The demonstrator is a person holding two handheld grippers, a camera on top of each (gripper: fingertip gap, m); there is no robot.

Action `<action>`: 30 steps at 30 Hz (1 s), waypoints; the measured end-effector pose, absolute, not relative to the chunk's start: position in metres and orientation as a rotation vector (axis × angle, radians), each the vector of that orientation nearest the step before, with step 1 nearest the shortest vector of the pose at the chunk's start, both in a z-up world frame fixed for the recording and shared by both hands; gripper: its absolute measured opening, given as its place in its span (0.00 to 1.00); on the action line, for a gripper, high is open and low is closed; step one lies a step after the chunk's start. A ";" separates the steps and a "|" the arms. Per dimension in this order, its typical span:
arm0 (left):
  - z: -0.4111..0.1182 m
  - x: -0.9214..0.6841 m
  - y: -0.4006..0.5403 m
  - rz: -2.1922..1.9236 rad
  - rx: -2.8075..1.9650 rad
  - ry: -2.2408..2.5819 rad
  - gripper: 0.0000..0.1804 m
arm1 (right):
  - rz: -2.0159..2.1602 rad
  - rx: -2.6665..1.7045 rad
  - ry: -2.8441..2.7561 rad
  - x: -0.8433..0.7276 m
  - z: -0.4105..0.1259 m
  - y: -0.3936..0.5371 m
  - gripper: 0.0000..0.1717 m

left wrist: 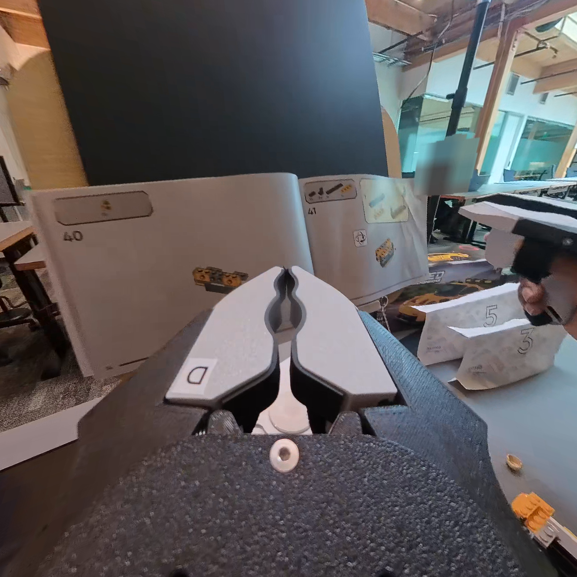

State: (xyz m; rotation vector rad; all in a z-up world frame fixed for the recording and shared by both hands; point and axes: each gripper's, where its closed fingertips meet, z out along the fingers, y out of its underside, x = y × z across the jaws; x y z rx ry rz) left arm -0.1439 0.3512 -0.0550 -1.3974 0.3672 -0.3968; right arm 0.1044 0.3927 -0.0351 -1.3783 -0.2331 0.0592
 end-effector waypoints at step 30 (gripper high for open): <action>-0.020 -0.164 0.301 -0.323 -1.336 0.368 0.00 | -0.092 -1.486 -0.500 -0.020 -0.090 0.417 0.13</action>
